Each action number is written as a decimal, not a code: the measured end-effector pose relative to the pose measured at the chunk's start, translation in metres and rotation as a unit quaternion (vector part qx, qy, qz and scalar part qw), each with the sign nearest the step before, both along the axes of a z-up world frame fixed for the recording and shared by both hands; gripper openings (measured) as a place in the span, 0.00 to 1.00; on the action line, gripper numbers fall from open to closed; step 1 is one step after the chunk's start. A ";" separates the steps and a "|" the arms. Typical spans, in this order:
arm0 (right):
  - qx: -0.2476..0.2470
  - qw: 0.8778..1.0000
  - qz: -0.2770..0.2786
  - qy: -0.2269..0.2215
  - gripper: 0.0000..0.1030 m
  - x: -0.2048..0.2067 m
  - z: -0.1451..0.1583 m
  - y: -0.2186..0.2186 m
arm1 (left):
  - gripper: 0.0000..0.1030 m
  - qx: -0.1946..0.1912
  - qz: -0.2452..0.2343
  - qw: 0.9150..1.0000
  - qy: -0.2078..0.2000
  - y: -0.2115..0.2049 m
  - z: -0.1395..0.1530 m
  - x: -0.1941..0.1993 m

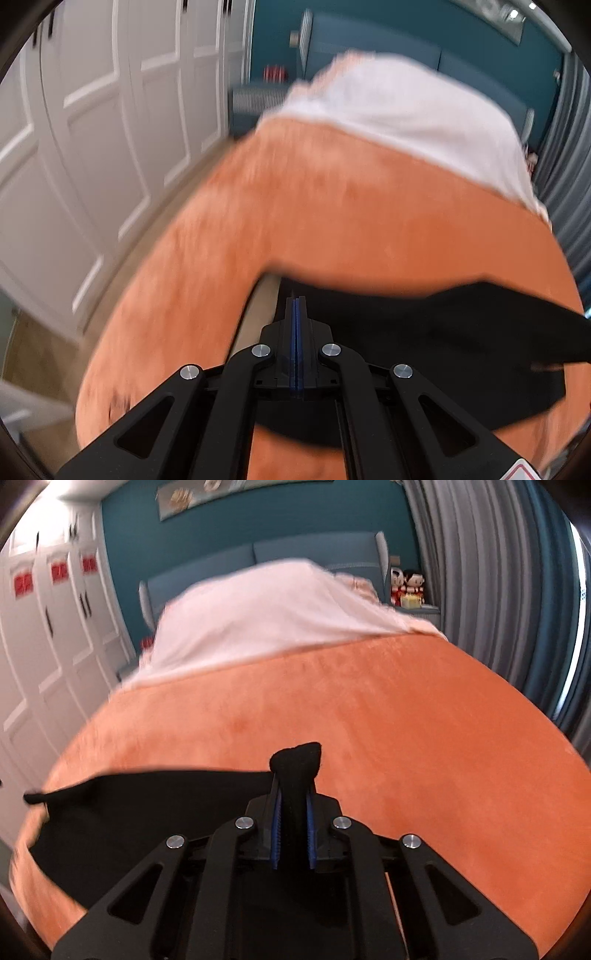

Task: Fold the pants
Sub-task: 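Grasp the waistband corners of the black pants with both grippers, then lift the waistband with both grippers and fold it over toward the pant hems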

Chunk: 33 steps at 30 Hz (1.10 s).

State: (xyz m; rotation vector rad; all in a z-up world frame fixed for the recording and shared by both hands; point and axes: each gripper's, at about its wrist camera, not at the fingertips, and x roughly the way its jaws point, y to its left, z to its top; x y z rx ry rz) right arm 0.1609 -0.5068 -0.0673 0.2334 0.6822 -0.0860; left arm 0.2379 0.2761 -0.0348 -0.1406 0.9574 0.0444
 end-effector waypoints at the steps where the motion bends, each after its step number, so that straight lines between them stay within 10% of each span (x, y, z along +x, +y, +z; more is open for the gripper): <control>1: 0.001 1.000 -0.001 0.022 0.09 -0.009 -0.014 -0.001 | 0.00 -0.007 0.010 0.999 0.031 0.003 -0.018 -0.008; 4: -0.001 0.999 -0.011 0.053 0.09 -0.022 -0.041 0.006 | 0.02 -0.084 0.035 0.991 0.095 0.007 -0.063 0.000; 8: 0.024 0.998 -0.026 0.050 0.09 -0.027 -0.051 0.013 | 0.55 -0.200 0.095 0.965 0.140 0.009 -0.110 0.040; 9: 0.027 0.998 -0.029 0.048 0.09 -0.027 -0.050 0.014 | 0.56 -0.221 0.111 0.958 0.146 0.009 -0.120 0.047; 13: 0.036 0.998 -0.034 0.048 0.09 -0.033 -0.047 0.016 | 0.54 -0.302 0.162 0.924 0.171 0.006 -0.160 0.089; 16: 0.035 0.997 -0.038 0.053 0.09 -0.032 -0.049 0.015 | 0.03 -0.337 0.166 0.910 0.176 0.002 -0.169 0.109; 21: 0.027 0.998 -0.034 0.044 0.09 -0.030 -0.041 0.020 | 0.03 -0.307 0.098 0.945 0.050 0.017 -0.071 0.103; 25: 0.014 0.999 -0.024 0.042 0.09 -0.035 -0.037 0.020 | 0.03 -0.265 0.055 0.962 0.031 0.035 -0.017 0.049; 30: 0.005 0.997 -0.031 0.073 0.09 -0.040 -0.059 0.014 | 0.00 -0.133 0.107 0.980 0.104 0.057 -0.062 -0.002; 33: 0.003 0.995 -0.042 0.095 0.09 -0.044 -0.078 0.012 | 0.00 -0.105 0.137 0.970 0.171 0.071 -0.120 -0.012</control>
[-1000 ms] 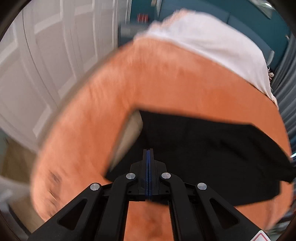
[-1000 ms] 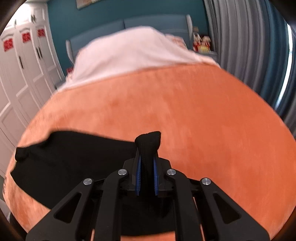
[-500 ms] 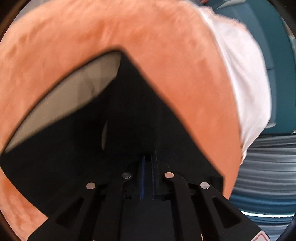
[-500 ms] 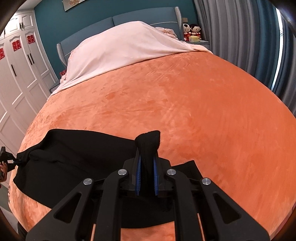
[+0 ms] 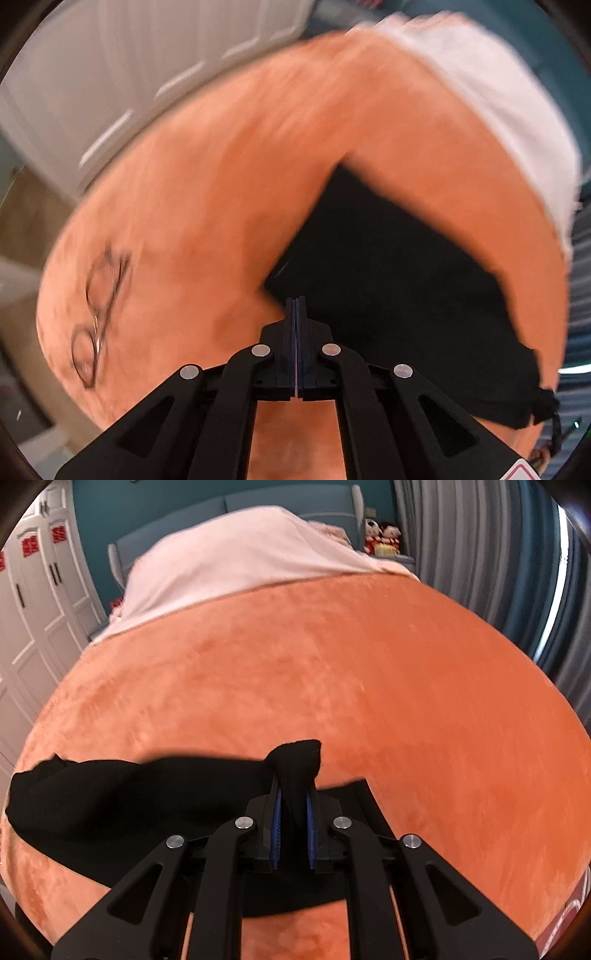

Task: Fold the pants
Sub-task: 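Lift the waistband with both grippers and fold it over toward the pant hems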

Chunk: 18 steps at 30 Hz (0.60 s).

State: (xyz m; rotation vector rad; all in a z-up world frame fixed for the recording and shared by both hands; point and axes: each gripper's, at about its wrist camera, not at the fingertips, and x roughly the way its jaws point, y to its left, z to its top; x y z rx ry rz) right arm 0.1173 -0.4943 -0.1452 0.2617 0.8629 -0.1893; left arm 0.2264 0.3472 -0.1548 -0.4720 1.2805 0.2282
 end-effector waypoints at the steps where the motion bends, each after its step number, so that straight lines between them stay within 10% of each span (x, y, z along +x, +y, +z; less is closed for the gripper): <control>1: 0.000 1.000 -0.003 0.007 0.09 -0.001 -0.006 -0.001 | 0.00 0.001 0.011 1.000 0.010 0.000 -0.011 0.000; 7: -0.014 0.999 -0.018 0.031 0.09 0.005 -0.017 -0.004 | 0.00 -0.019 -0.006 0.999 -0.032 -0.046 -0.002 0.001; 14: -0.095 0.983 0.044 -0.154 0.14 -0.022 0.091 0.022 | 0.11 0.056 -0.123 0.990 -0.034 -0.129 0.011 0.030; 18: -0.105 0.994 -0.015 -0.019 0.45 -0.048 0.014 -0.021 | 0.28 0.052 -0.142 0.988 -0.012 -0.147 -0.008 0.012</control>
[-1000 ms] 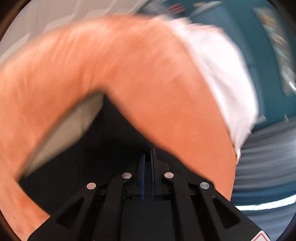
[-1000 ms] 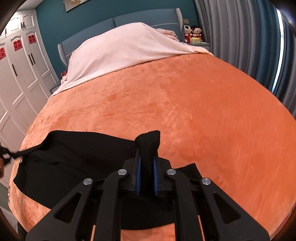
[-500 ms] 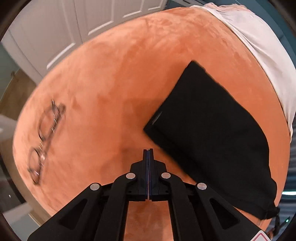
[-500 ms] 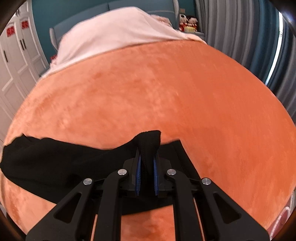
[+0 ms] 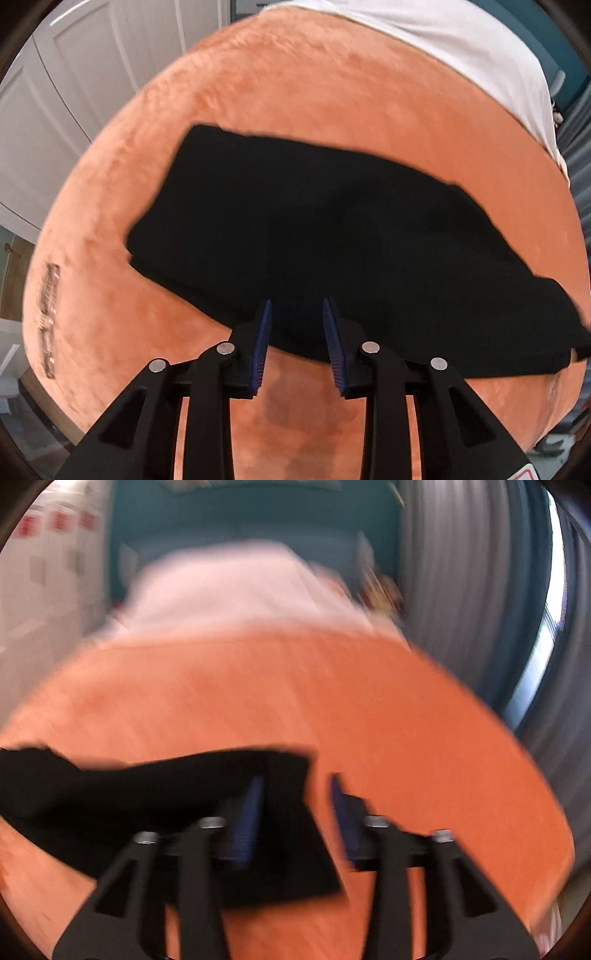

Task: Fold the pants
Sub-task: 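Lift the waistband with both grippers and fold it over toward the pant hems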

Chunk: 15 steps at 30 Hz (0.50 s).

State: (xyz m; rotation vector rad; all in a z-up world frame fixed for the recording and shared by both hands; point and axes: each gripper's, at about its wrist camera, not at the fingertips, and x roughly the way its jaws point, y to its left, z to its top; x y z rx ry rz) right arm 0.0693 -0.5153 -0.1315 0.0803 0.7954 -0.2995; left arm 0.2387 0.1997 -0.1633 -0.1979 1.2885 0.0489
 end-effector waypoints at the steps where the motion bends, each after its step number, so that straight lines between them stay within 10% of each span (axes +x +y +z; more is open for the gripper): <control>1: 0.015 0.998 -0.033 0.044 0.45 -0.012 -0.027 -0.017 | 0.28 -0.002 0.000 1.000 0.008 -0.005 -0.002 -0.010; 3: 0.053 0.990 -0.107 0.072 0.46 -0.048 -0.056 -0.042 | 0.28 -0.008 0.002 1.000 0.026 -0.008 -0.012 -0.020; 7: 0.216 0.964 -0.154 -0.009 0.47 -0.096 -0.059 -0.056 | 0.28 -0.020 0.012 0.999 0.047 -0.012 -0.025 -0.021; 15: 0.427 0.895 -0.128 0.004 0.47 0.011 -0.075 -0.049 | 0.41 -0.054 0.004 0.998 0.033 -0.043 -0.020 -0.019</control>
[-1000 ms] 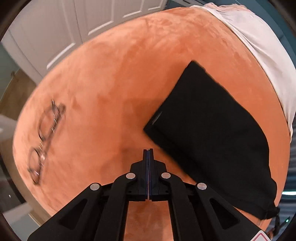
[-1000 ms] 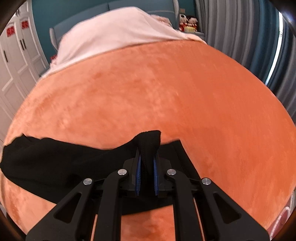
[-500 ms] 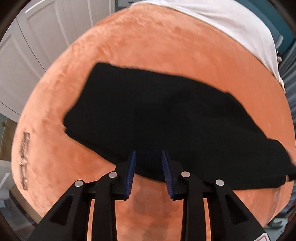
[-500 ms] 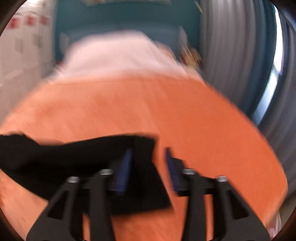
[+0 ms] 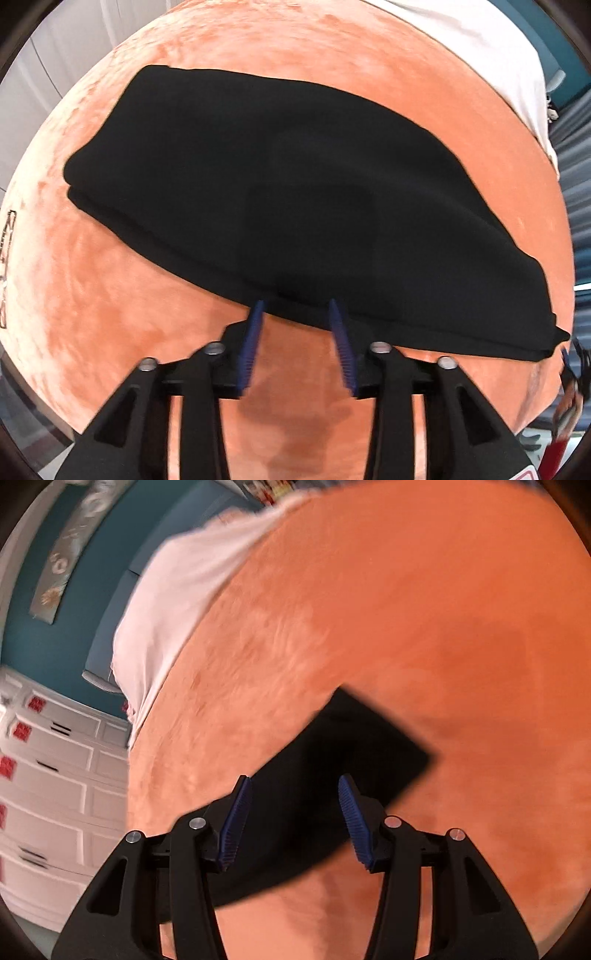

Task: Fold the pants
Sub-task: 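Lift the waistband with both grippers and fold it over toward the pant hems, then open both grippers and release the folded waistband onto the legs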

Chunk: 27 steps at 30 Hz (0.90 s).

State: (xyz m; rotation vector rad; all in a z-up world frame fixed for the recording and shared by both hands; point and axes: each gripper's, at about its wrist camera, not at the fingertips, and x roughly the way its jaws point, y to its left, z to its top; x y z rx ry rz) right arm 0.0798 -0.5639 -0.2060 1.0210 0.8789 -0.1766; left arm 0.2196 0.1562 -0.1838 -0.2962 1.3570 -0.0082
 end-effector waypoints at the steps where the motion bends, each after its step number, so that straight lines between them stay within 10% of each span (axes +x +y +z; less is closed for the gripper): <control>1: -0.009 0.999 0.006 0.033 0.36 0.023 -0.010 0.004 | 0.42 -0.005 0.002 1.000 -0.001 -0.001 0.000 0.001; 2: -0.025 0.998 0.010 0.058 0.02 0.034 -0.016 0.008 | 0.42 -0.008 0.002 1.000 0.002 -0.001 0.000 0.002; 4: -0.063 0.995 0.001 0.079 0.03 0.050 -0.010 0.013 | 0.42 -0.003 0.004 1.000 0.007 0.003 0.000 0.003; 7: -0.105 0.990 0.020 -0.091 0.03 0.037 0.071 0.029 | 0.42 0.009 0.009 1.000 -0.003 0.022 0.009 0.003; 9: -0.134 0.983 0.030 -0.125 0.03 0.018 0.089 0.029 | 0.42 0.014 0.021 1.000 -0.005 0.039 0.007 0.004; 15: -0.094 0.993 -0.004 0.076 0.04 -0.005 -0.046 -0.011 | 0.42 -0.026 0.095 0.995 0.029 0.096 -0.023 0.015; 27: -0.135 0.989 -0.034 0.045 0.13 -0.027 -0.017 0.022 | 0.60 -0.080 0.225 0.971 -0.016 0.216 -0.038 0.043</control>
